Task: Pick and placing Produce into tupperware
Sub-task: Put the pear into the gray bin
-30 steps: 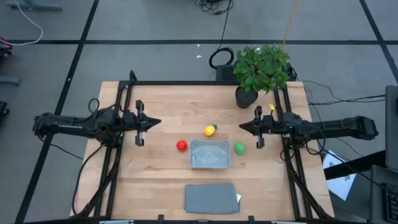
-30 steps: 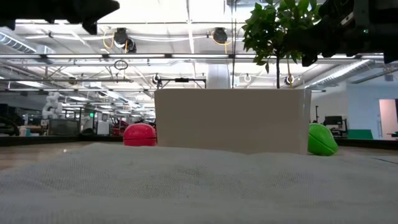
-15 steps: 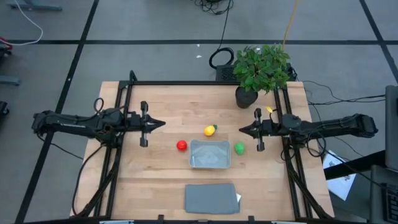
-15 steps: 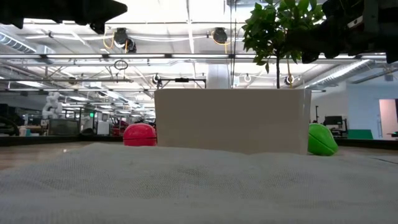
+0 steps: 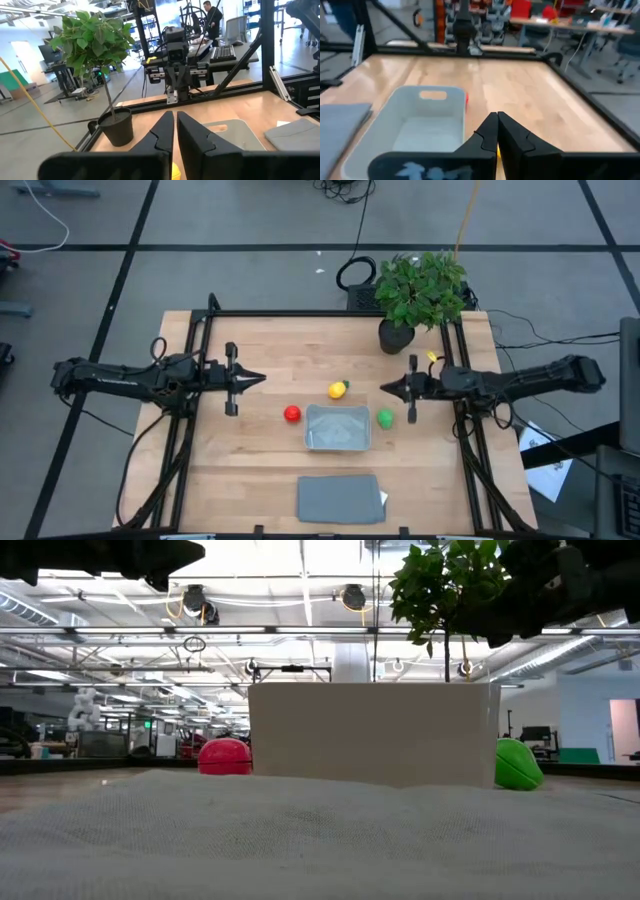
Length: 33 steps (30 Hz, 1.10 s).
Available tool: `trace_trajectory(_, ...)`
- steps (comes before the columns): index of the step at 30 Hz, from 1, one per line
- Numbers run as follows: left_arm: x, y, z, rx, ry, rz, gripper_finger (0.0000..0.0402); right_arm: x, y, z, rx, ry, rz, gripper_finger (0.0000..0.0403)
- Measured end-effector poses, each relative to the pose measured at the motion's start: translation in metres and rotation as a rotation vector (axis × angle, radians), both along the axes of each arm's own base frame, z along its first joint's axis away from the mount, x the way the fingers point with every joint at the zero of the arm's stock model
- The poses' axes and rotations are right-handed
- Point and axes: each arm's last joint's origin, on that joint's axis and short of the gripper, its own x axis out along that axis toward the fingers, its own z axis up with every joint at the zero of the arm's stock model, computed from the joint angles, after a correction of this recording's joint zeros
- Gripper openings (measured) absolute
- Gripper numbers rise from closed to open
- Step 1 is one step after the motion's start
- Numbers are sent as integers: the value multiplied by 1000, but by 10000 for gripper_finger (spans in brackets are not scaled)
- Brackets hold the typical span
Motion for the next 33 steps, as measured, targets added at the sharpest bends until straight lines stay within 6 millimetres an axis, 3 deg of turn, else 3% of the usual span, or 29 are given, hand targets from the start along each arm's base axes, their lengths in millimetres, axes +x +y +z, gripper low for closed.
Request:
trace_trajectory(17,0,0,-1,2,6,0,4,12,13,33,11,149,64,6)
trace_trajectory(24,0,0,-1,9,6,0,25,28,12,45,23,310,35,43)
trace_trajectory(33,0,0,-1,9,6,0,21,47,4,53,65,535,-46,103)
